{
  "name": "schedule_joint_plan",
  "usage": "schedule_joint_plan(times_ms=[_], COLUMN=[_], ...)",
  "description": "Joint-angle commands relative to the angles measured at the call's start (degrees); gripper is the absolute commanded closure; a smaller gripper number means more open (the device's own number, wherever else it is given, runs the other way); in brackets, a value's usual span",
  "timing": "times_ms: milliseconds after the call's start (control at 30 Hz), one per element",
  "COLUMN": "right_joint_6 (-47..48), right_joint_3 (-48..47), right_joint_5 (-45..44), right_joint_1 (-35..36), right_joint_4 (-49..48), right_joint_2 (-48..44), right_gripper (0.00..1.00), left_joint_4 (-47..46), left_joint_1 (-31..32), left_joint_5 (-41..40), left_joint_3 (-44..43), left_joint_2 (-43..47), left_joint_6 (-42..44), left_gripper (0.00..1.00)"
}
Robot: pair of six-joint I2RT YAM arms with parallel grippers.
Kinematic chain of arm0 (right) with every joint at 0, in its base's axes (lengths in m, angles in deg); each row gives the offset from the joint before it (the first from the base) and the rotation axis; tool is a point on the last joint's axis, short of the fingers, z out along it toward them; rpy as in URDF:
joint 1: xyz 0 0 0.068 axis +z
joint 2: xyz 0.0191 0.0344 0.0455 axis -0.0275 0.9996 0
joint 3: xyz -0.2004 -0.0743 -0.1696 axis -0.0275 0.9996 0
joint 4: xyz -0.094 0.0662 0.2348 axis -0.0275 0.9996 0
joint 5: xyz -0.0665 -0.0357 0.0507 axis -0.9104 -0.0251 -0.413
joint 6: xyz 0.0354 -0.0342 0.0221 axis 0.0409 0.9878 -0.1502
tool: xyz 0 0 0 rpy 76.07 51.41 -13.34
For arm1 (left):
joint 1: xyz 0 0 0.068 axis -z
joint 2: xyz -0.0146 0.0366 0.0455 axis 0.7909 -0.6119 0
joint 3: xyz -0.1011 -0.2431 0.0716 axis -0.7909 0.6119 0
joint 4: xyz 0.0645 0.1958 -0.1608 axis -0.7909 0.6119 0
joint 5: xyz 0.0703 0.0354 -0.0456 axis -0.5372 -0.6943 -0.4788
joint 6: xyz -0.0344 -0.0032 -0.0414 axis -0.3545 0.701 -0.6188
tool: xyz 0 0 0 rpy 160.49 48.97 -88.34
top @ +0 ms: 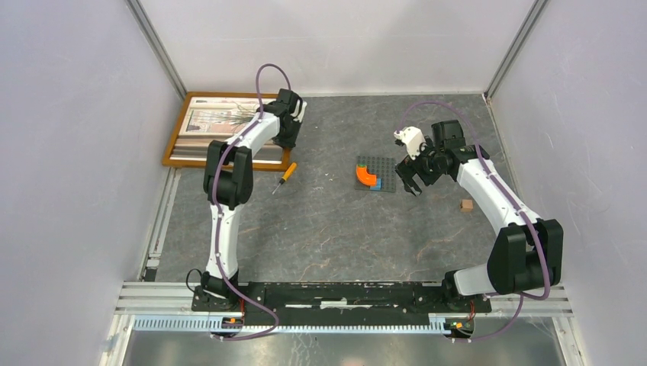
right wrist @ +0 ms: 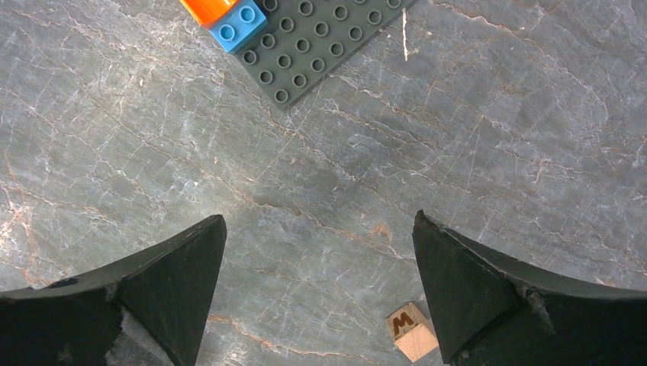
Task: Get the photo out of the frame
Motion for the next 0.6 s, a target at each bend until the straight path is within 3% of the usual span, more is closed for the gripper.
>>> schedule_joint_plan(times_ms=[0,567], right_joint_6=[0.55,-0.05], right_joint_3=[-0.44,-0.28], right_joint_5=[-0.67,1.26], right_joint_1=[-0.10,-0.52], right_joint_4=[-0.51,-1.34], right_joint_2=[-0.90,-0.81], right_gripper=[0.02,0.02], left_joint_4=[1.31,-1.53], left_joint_1=[2.94,12.56], left_joint_5=[2.55,5.66], left_joint_3=[0.34,17.20], left_joint_2=[-0.25,8.98], left_joint_6=[-0.95,-0.17], left_gripper=[0.73,0.90])
